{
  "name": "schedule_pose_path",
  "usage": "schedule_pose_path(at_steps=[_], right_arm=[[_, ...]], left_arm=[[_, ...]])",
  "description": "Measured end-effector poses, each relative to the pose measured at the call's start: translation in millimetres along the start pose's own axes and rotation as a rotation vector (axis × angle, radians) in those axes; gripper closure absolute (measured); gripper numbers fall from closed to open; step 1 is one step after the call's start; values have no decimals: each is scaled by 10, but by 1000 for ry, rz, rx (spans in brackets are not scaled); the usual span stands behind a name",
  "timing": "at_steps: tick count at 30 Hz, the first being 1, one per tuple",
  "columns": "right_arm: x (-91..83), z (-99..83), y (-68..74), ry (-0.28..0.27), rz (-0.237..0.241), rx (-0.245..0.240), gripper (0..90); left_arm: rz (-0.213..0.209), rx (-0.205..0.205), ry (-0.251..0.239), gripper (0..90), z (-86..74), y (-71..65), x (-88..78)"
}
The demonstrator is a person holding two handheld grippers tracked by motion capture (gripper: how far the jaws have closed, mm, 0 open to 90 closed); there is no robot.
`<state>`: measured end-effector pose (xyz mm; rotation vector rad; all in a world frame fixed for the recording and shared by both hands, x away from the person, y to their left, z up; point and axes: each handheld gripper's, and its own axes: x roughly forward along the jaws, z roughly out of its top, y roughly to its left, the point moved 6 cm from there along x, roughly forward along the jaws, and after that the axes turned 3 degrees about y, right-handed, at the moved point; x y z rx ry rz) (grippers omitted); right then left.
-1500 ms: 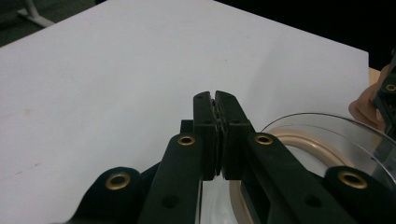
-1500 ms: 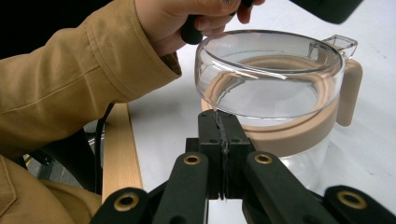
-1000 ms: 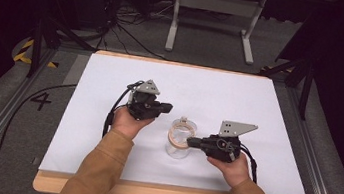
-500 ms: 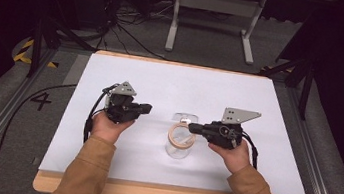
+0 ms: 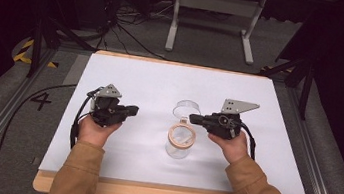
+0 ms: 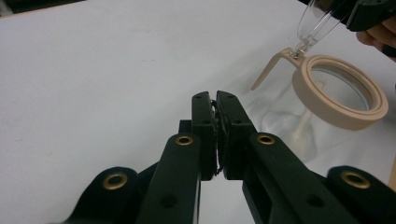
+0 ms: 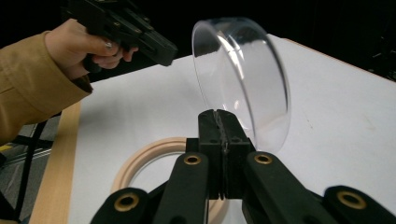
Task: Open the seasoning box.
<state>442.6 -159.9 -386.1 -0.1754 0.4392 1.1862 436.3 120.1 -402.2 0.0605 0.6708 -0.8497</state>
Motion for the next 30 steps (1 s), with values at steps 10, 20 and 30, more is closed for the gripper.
schedule_pose_path(at_steps=[10,20,30], right_arm=[[30,-25,-50,21,-11,22,895],[-199,104,-27,-7,-32,-17,815],[-679,127,-222,-32,-142,-15,690]], left_arm=[[5,-8,2,863,-21,9,-10],[-27,55,2,778,41,-19,-134],[-9,37,-21,714,51,96,-263]])
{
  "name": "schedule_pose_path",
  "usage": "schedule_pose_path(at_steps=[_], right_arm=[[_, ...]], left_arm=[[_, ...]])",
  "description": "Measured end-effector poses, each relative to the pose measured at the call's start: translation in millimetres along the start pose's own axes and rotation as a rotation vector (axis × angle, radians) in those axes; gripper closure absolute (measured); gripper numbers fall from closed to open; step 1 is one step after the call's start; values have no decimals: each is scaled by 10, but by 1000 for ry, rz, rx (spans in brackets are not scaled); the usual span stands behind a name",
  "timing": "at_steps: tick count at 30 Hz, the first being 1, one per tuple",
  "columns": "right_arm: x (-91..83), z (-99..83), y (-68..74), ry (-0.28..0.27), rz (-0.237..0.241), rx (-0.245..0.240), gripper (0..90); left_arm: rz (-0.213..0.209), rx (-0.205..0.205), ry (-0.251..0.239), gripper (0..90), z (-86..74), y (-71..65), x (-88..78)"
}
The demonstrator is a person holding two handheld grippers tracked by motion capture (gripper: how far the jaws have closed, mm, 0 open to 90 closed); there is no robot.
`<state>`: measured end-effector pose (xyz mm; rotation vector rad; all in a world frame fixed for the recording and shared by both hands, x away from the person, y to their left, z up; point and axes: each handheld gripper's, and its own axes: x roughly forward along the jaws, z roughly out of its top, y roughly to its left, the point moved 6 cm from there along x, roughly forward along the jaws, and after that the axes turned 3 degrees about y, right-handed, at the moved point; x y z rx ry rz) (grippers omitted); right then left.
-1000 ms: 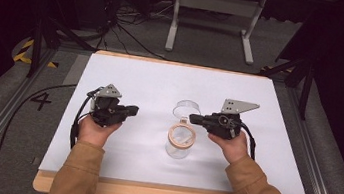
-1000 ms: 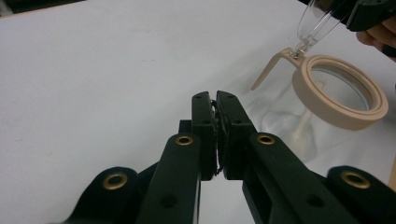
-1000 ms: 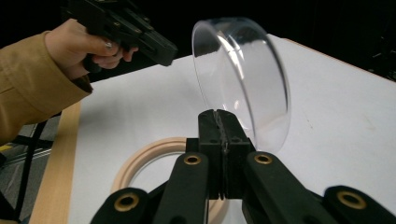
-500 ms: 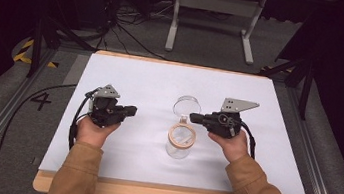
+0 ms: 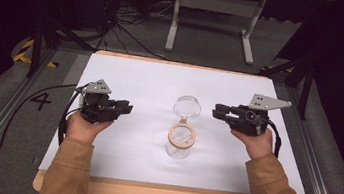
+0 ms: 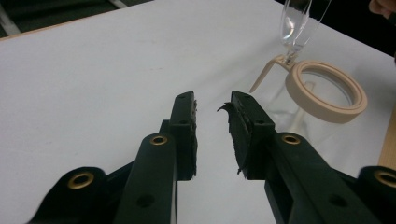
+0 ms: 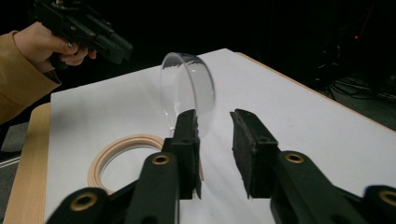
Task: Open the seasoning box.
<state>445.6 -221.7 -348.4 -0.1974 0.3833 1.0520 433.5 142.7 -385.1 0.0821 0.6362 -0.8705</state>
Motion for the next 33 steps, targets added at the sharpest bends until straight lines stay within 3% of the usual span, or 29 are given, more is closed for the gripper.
schedule_pose_path(at_steps=[6,14,20,28,33], right_arm=[[-165,-64,-188,20,-84,8,664],[-322,-287,-500,117,-245,51,623],[-370,-457,-654,160,-283,78,592],[-360,-839,-870,237,-309,151,578],[-300,-1102,-969,296,-321,197,548]], left_arm=[[32,-17,13,713,-49,111,-56],[54,-53,22,694,-106,238,-71],[71,-69,54,680,-198,370,51],[91,-75,85,632,-333,508,266],[102,-70,146,621,-419,542,421]])
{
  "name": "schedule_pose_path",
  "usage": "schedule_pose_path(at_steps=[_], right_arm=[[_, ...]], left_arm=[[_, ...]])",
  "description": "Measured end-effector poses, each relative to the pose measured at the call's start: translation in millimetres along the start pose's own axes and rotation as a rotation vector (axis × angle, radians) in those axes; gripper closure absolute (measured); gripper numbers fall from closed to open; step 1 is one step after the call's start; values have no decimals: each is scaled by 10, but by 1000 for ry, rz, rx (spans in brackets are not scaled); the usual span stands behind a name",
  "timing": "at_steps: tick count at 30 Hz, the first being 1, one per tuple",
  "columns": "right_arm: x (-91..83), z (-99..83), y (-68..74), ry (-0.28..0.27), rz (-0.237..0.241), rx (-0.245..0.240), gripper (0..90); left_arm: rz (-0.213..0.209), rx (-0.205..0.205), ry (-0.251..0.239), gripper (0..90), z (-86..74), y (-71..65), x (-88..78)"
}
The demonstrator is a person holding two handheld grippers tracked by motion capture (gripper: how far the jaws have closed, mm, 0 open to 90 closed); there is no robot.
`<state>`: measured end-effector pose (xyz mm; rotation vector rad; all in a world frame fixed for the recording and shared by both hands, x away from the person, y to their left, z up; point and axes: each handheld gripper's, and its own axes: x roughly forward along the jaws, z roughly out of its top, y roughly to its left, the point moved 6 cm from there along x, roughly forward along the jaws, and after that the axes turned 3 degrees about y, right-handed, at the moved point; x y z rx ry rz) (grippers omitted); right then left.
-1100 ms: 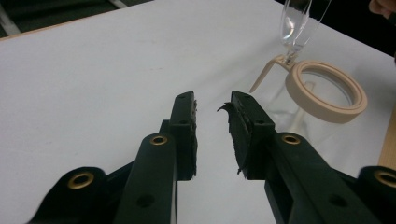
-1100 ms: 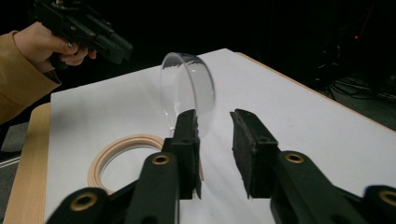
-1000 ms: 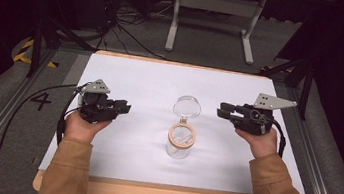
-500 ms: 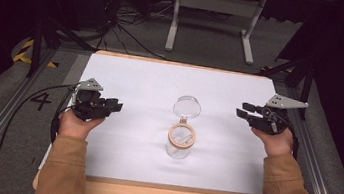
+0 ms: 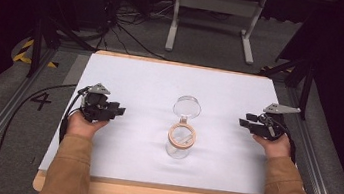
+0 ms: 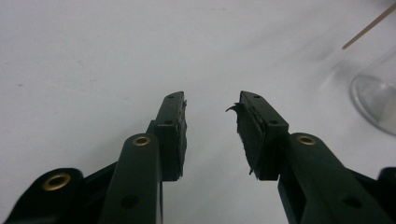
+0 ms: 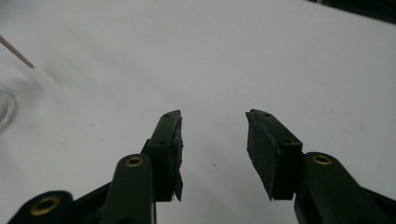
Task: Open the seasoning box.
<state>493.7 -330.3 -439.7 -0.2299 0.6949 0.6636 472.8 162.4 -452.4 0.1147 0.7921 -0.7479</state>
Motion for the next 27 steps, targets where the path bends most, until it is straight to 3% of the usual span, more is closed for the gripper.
schedule_pose_path(at_steps=[2,6,12,21,27], right_arm=[[41,-52,-30,18,-18,-2,538],[147,-139,-38,72,-4,24,532],[257,-220,-14,104,-8,3,524],[291,-242,10,119,-4,-9,502],[261,-184,53,86,3,-36,486]], left_arm=[[8,9,22,616,-21,-6,51],[11,30,49,601,-65,-1,158],[12,48,109,579,-130,-24,278],[-9,34,111,566,-124,-41,274],[-15,24,64,548,-85,-51,273]])
